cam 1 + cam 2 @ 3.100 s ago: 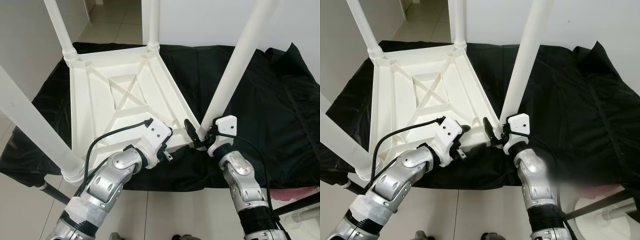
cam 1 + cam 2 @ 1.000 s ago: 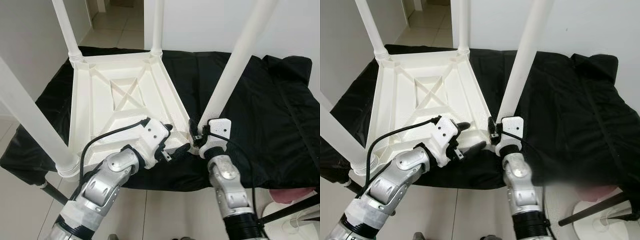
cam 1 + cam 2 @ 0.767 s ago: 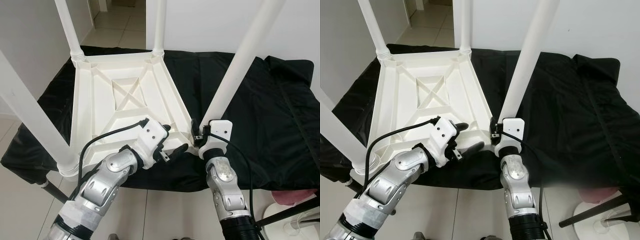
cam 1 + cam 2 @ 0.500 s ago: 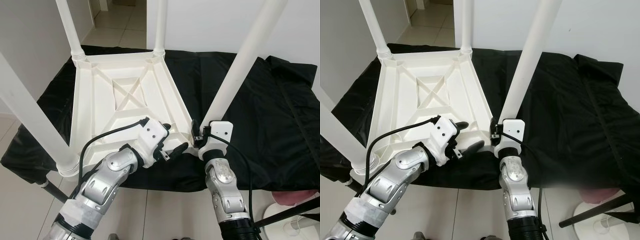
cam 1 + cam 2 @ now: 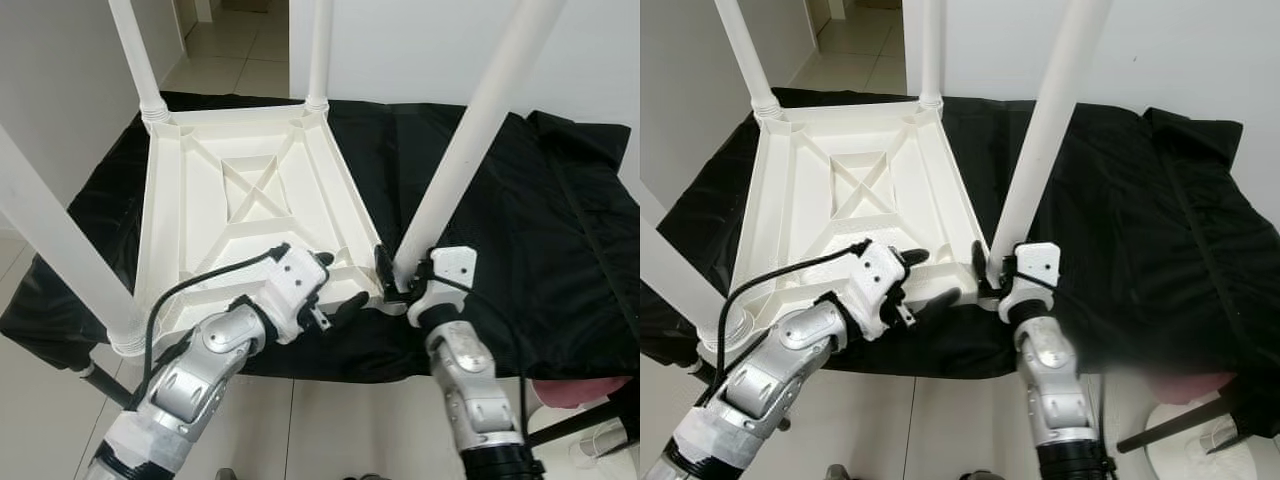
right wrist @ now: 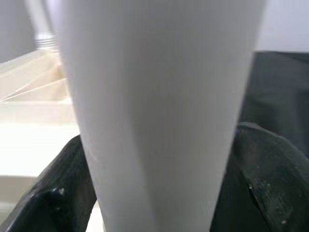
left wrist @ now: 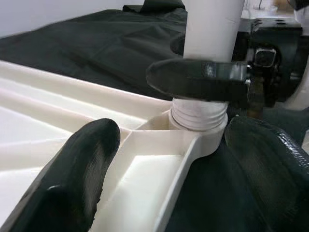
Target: Building children table
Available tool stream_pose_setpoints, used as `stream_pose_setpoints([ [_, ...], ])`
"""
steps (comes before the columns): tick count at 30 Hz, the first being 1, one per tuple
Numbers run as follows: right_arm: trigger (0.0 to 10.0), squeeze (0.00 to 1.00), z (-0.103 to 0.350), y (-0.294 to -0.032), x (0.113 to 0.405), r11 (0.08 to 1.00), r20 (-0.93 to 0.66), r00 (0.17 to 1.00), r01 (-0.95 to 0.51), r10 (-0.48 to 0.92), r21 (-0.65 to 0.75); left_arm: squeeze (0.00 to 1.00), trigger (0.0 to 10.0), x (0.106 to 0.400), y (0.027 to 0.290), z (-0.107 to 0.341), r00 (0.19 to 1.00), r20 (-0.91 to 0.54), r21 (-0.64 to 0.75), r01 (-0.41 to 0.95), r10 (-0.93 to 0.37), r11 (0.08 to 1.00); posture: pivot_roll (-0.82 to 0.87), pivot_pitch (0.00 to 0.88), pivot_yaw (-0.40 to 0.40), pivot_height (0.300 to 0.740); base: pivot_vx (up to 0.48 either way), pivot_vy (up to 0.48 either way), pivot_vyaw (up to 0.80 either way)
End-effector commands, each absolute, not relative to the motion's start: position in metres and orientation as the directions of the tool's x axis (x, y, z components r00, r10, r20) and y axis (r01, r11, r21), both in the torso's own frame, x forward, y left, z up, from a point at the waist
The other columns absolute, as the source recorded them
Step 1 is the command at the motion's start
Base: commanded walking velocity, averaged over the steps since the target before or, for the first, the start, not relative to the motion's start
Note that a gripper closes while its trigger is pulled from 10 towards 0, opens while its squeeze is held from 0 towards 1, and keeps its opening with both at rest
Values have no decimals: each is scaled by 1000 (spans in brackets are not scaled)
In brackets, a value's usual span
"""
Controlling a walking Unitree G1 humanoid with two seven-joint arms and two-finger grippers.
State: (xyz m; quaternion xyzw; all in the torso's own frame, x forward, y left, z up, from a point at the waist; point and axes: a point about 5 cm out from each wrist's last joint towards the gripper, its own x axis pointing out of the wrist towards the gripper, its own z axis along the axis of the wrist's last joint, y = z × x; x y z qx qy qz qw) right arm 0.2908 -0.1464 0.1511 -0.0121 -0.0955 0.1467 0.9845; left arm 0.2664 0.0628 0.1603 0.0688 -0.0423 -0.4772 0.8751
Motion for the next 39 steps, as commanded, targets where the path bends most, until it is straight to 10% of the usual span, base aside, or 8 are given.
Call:
stream_pose_setpoints([
  [1, 10000, 0, 150, -145, 292, 943, 172, 927, -329, 333, -48, 0, 10000, 260, 62, 159, 445, -15, 149, 887, -895, 438, -14, 80, -32, 740, 0, 0, 0],
  [14, 10000, 0, 145, -158, 314, 789, 34, 800, -582, 599, -200, 0, 10000, 248, 58, 149, 365, -63, 153, 923, -929, 352, -17, 81, -39, 740, 0, 0, 0],
  [17, 4588, 0, 145, -158, 318, 762, 15, 778, -612, 628, -213, 0, 10000, 246, 58, 149, 365, -64, 151, 923, -929, 353, -17, 82, -32, 740, 0, 0, 0],
  [18, 0, 0, 144, -160, 319, 750, 2, 768, -624, 640, -220, 0, 10000, 246, 58, 149, 366, -64, 145, 924, -928, 354, -15, 83, -33, 740, 0, 0, 0],
  [31, 471, 0, 132, -159, 308, 732, -8, 742, -663, 671, -157, 0, 10000, 256, 60, 149, 469, -79, 66, 883, -880, 465, -22, 74, -41, 740, 0, 0, 0],
  [32, 6941, 0, 131, -159, 308, 744, 0, 752, -652, 659, -150, 0, 10000, 258, 60, 149, 487, -86, 79, 873, -869, 482, -23, 74, -40, 740, 0, 0, 0],
  [34, 10000, 0, 131, -158, 307, 754, 9, 761, -641, 649, -142, 0, 10000, 259, 60, 149, 498, -88, 83, 866, -862, 492, -24, 74, -40, 740, 0, 0, 0],
  [39, 10000, 0, 137, -158, 308, 848, 65, 846, -524, 529, -81, 0, 10000, 265, 62, 152, 513, -69, 56, 858, -856, 510, -32, 75, -37, 740, 0, 0, 0],
])
